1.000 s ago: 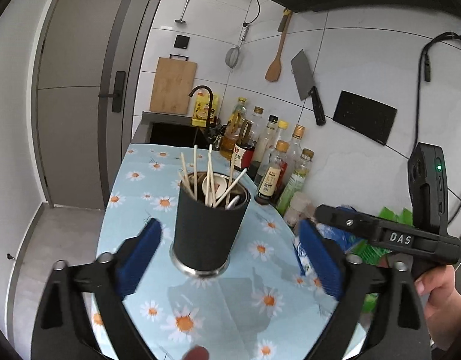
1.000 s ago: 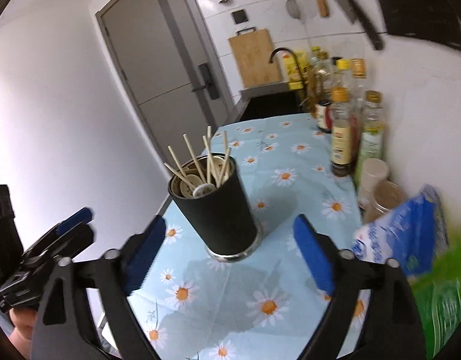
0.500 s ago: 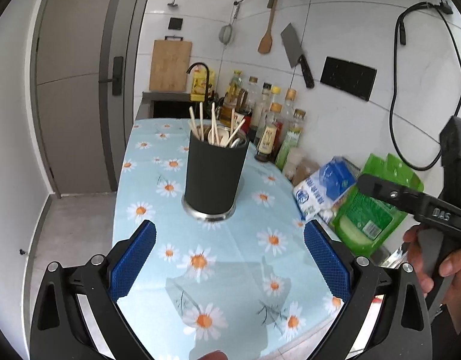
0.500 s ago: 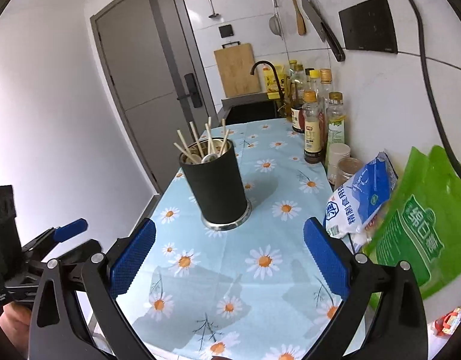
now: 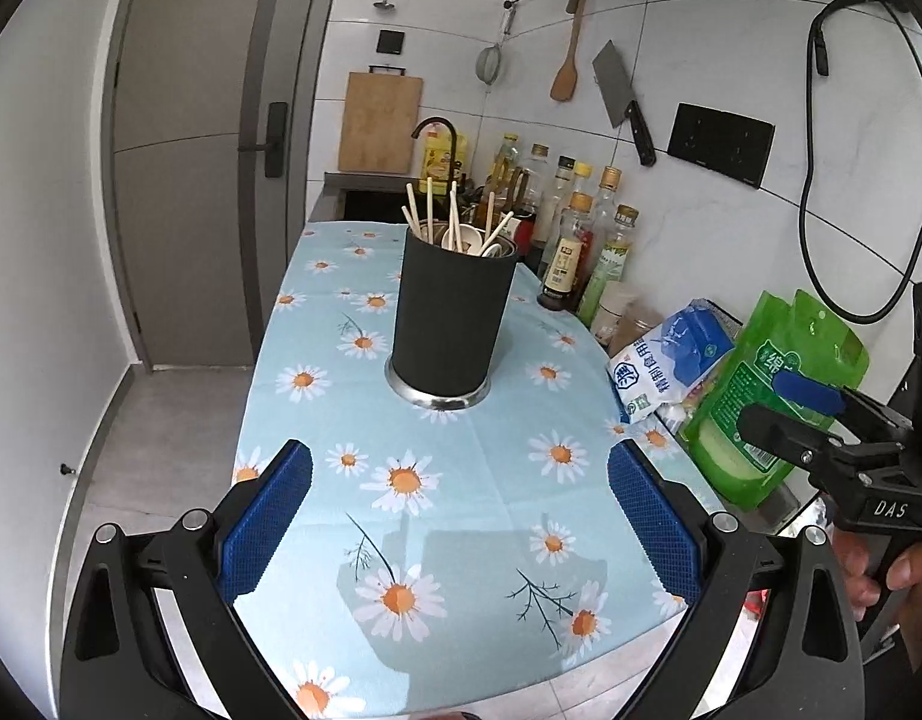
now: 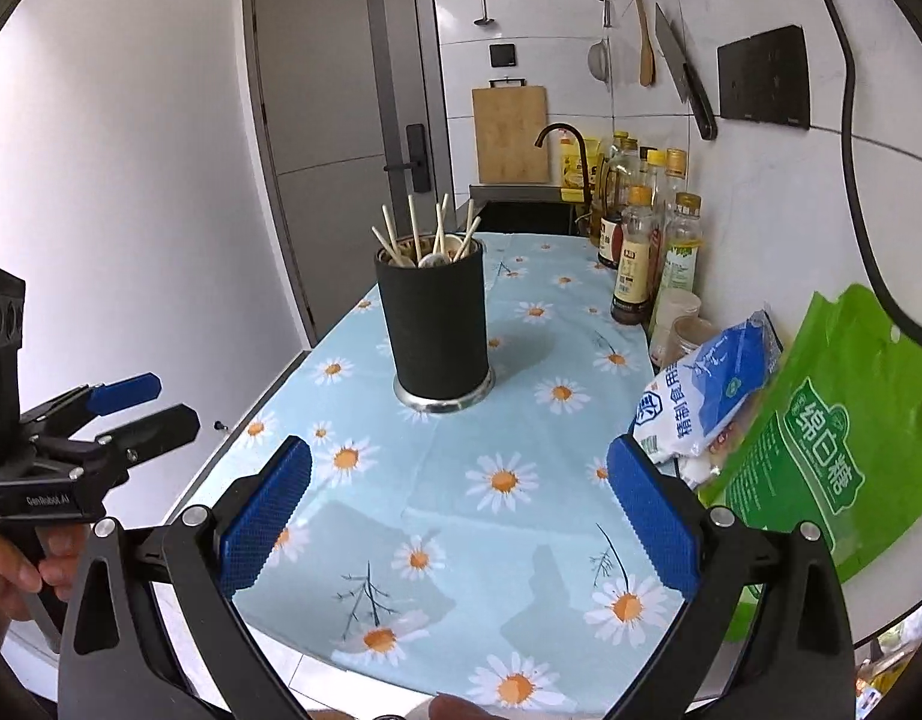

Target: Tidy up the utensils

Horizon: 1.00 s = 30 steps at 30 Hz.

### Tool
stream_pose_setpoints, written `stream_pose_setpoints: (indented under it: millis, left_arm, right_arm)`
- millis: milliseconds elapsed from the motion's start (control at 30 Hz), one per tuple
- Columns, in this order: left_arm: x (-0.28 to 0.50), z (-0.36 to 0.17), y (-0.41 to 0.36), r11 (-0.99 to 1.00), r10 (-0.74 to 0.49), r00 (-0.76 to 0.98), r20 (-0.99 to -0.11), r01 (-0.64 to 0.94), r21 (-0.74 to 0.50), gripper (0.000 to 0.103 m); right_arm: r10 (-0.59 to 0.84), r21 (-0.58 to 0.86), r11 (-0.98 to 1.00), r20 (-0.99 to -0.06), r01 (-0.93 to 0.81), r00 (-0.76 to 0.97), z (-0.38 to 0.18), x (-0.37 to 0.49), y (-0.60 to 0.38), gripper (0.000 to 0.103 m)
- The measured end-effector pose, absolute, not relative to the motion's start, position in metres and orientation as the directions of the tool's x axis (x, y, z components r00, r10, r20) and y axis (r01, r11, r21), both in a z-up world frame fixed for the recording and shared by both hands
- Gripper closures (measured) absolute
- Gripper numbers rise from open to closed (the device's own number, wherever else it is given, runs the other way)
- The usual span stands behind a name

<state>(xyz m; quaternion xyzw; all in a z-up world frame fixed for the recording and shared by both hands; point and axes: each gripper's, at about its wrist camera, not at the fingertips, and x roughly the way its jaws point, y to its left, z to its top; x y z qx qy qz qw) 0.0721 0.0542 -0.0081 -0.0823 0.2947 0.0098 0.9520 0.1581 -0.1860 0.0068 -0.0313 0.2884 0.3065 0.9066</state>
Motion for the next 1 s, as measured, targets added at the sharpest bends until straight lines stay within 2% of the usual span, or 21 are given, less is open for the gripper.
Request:
stream_pose_setpoints:
  millis: [400, 1000]
  left_arm:
    - [0.057, -0.019, 0.037, 0.989, -0.015, 0.813, -0.583, -0.072, -0.126, 0.007]
    - [0.058, -0.027, 0.027, 0.995, -0.003, 0.795, -0.606, -0.059, -0.082, 0.007]
  right_arm:
    - [0.546, 0.157, 0.799, -0.592, -0.580, 0.592, -0.010, 0.155, -0.192, 0.005]
    - [0.559, 0.177, 0.788, -0.606, -0.589, 0.566, -0.016, 0.145, -0.190, 0.005]
